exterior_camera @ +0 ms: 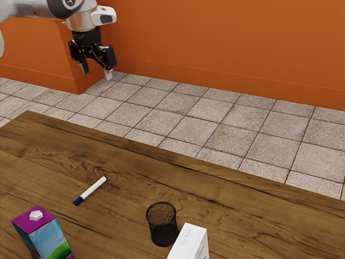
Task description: Put the marker into the pen holder.
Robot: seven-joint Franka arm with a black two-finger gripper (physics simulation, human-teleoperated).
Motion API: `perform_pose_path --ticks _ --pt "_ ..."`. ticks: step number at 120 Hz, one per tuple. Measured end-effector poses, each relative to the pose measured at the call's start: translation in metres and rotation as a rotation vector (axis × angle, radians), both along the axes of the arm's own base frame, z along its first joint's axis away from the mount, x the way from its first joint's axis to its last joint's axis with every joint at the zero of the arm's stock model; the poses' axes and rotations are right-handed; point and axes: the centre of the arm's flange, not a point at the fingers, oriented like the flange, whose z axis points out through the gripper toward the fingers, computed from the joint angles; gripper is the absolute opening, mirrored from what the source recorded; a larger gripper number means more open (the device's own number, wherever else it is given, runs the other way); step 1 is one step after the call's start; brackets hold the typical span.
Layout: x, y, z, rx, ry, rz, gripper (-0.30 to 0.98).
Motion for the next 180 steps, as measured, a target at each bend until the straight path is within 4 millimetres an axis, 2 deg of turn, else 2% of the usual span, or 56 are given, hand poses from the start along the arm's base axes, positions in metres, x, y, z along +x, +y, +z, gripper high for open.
perform_pose_path --ticks 24,34,40,49,60,71,82,90,99,109,122,149,180 --pt "0.002 0.001 0.002 0.005 -0.008 -0.054 0.67" --pt "0.013 -0.001 -0.011 0.015 -0.010 -0.074 0.67" --pt "0.024 0.001 -0.029 0.024 0.003 -0.080 0.67" --pt "0.047 0.004 -0.075 0.043 0.045 -0.088 0.66" --pt "0.053 0.045 -0.123 0.043 0.108 -0.042 0.66" --pt "0.040 0.075 -0.170 0.026 0.190 -0.017 0.67" --pt "0.019 0.095 -0.219 0.014 0.247 -0.012 0.67" --pt "0.005 0.096 -0.250 0.006 0.264 -0.031 0.67" --pt "-0.014 0.086 -0.276 -0.004 0.260 -0.068 0.67" --pt "-0.033 0.063 -0.295 -0.009 0.236 -0.126 0.67" --pt "-0.054 0.048 -0.306 -0.012 0.191 -0.176 0.66" --pt "-0.090 0.061 -0.338 -0.013 0.169 -0.192 0.66" --pt "-0.094 0.057 -0.367 0.006 0.164 -0.238 0.66"
